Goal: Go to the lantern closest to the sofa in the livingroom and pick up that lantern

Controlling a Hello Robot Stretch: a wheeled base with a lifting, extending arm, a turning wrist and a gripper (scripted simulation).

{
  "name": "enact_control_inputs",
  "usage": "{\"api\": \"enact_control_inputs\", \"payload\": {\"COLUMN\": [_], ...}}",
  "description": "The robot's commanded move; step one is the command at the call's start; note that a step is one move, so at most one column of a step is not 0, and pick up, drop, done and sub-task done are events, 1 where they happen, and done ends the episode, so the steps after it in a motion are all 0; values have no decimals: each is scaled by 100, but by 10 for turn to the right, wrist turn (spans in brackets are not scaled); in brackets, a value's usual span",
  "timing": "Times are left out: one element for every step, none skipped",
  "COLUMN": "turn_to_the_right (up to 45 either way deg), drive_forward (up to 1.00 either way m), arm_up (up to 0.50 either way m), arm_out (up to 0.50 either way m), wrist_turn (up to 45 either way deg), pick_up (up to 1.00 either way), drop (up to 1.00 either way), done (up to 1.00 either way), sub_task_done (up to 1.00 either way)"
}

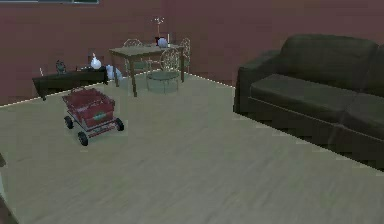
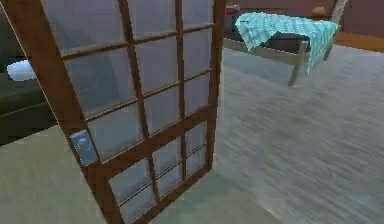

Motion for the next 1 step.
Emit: {"api": "enact_control_inputs", "payload": {"turn_to_the_right": [0], "drive_forward": [70], "arm_up": [0], "arm_out": [0], "wrist_turn": [0], "pick_up": [0], "drop": [0], "done": [0], "sub_task_done": [0]}}
